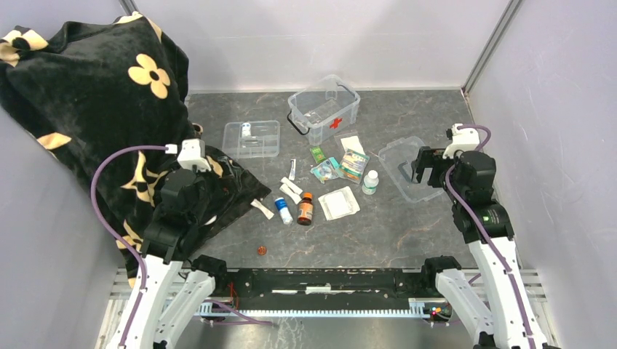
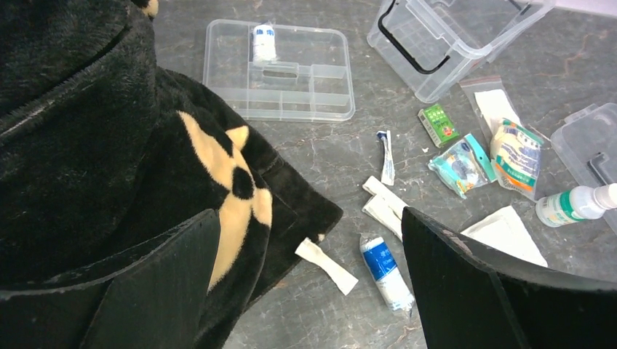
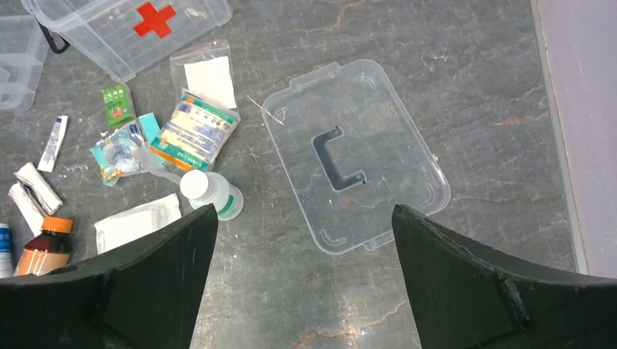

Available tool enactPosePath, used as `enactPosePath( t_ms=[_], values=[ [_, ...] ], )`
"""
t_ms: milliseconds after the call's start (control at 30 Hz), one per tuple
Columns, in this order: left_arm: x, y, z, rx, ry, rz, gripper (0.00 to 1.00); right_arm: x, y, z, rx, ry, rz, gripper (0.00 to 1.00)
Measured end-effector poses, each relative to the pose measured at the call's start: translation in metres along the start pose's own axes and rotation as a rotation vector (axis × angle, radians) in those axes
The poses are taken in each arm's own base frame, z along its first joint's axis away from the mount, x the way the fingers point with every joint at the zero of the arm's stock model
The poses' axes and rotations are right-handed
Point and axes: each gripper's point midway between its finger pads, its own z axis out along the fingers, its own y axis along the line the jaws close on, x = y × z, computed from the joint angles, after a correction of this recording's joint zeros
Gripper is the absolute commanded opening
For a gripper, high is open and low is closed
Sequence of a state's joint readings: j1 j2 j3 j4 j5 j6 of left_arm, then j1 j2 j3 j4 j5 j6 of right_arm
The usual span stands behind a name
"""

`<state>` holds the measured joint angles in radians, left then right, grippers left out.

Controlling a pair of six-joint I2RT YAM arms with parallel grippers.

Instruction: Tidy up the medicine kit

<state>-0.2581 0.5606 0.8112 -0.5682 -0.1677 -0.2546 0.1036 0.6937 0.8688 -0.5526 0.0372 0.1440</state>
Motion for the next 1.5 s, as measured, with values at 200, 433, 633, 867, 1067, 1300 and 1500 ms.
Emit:
enactPosePath(
  t_ms=[200, 433, 633, 867, 1067, 1300, 1500],
  values=[
    [0.005, 0.001, 0.005, -0.013, 0.026, 0.005, 1.0, 0.013, 0.006, 0.009, -0.03, 0.071, 0.017, 0.97],
    [0.012, -0.01, 0.008, 0.027, 0.056, 0.025, 1.0, 0.023, 0.029, 0.027, -0.136, 0.16, 0.078, 0.95],
    [0.007, -0.011, 0.002, 0.036, 0.03, 0.02, 1.0, 0.01, 0.062, 0.065, -0.235, 0.266, 0.053, 0.9],
    [0.013, -0.02, 0.006, 0.077, 0.063, 0.027, 1.0, 0.019, 0.121, 0.122, -0.333, 0.342, 0.001, 0.83],
    [0.017, -0.022, 0.009, 0.086, 0.082, 0.031, 1.0, 0.048, 0.115, 0.168, -0.217, 0.4, 0.097, 0.83],
    [0.016, -0.021, 0.008, 0.082, 0.078, 0.031, 1.0, 0.067, 0.114, 0.212, -0.161, 0.477, 0.157, 0.75],
    [0.018, -0.022, 0.01, 0.081, 0.087, 0.032, 1.0, 0.111, 0.104, 0.219, -0.177, 0.601, 0.22, 0.66]
  ],
)
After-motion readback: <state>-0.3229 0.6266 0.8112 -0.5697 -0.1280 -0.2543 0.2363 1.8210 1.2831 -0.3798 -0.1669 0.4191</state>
